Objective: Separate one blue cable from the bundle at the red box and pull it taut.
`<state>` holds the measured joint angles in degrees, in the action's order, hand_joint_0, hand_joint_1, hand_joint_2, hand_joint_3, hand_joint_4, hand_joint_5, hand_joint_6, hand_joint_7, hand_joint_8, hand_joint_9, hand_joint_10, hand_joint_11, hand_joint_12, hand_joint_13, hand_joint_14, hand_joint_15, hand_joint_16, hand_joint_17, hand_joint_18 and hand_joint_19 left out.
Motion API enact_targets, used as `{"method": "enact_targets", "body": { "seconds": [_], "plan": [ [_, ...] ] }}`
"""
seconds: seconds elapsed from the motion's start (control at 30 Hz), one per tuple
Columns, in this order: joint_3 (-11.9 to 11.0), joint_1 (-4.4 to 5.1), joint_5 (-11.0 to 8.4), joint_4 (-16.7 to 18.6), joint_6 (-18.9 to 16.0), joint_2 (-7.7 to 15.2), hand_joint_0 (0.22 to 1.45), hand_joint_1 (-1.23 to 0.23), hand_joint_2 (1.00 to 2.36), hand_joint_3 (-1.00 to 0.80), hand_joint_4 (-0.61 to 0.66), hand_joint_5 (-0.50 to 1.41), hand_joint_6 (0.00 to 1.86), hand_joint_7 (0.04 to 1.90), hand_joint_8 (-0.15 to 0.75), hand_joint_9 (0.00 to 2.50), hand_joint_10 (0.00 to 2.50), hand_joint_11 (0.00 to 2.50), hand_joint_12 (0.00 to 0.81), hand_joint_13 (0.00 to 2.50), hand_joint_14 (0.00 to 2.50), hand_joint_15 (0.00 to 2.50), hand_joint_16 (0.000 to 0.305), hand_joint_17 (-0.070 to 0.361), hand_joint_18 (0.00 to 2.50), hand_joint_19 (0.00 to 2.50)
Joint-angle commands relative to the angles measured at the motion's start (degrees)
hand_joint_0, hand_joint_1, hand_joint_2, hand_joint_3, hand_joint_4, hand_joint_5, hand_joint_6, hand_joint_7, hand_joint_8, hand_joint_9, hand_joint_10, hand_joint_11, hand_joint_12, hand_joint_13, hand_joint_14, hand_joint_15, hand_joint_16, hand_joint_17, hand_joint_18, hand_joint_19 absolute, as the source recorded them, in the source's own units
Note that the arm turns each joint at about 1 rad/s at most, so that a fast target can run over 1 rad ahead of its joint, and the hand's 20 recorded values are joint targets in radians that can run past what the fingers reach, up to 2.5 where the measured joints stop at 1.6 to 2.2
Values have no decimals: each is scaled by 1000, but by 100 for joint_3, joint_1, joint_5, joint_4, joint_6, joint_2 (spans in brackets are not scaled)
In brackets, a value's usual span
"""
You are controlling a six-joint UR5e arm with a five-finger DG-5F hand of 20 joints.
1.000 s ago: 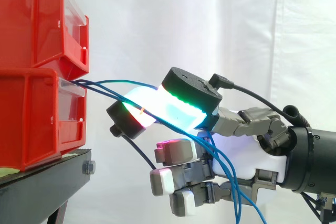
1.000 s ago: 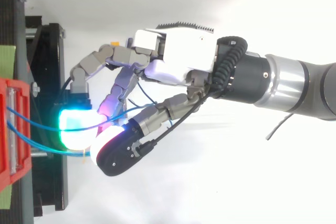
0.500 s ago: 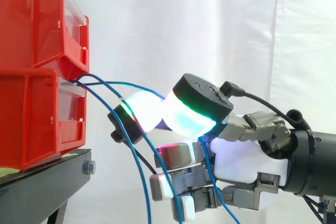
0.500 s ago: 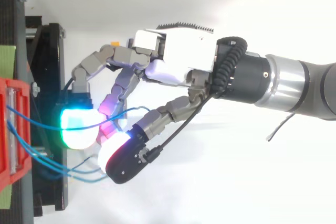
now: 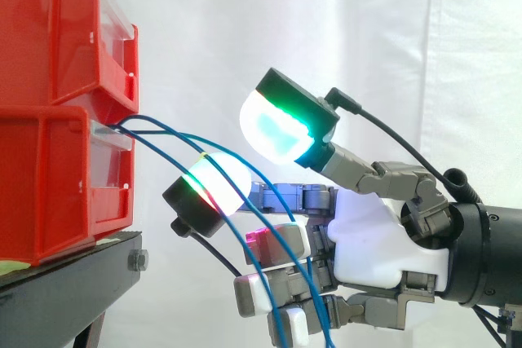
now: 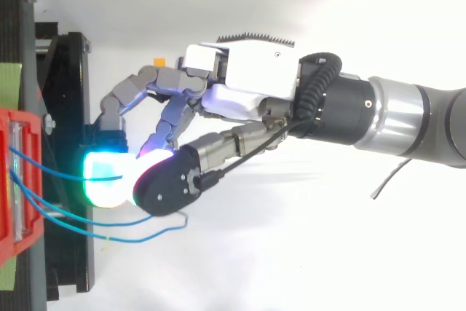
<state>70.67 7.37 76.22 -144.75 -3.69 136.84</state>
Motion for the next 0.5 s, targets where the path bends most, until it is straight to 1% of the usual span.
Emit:
{"method": "enact_targets", "body": {
  "seconds": [0.0, 0.13, 0.23, 0.3, 0.37, 0.47],
  "plan": [
    [-1, 1, 7, -1, 0, 1, 560, -520, 1000, -500, 10, -132, 874, 868, 295, 1218, 24, 1189, 404, 1072, 24, 743, 56, 126, 1038, 856],
    [-1, 1, -2, -1, 0, 1, 562, -476, 1000, -500, 17, -134, 872, 877, 303, 1227, 23, 1182, 408, 1085, 24, 746, 56, 127, 1042, 864],
    [-1, 1, 7, 17, 0, 1, 600, -465, 1000, -500, 5, -135, 872, 885, 295, 1223, 26, 1177, 403, 1087, 26, 739, 55, 123, 1032, 875],
    [-1, 1, -2, 17, 0, 1, 612, -493, 1001, -487, -8, -134, 873, 887, 296, 1226, 26, 1178, 402, 1090, 26, 751, 55, 124, 1034, 876],
    [-1, 1, -2, 17, 0, -8, 610, -543, 1009, -402, -3, -133, 879, 906, 295, 1230, 24, 1195, 406, 1096, 25, 750, 55, 124, 1039, 875],
    [-19, 1, -2, 8, 0, 1, 601, -585, 1014, -323, -20, -131, 886, 909, 299, 1235, 24, 1191, 406, 1099, 26, 750, 55, 125, 1047, 885]
  ]
}}
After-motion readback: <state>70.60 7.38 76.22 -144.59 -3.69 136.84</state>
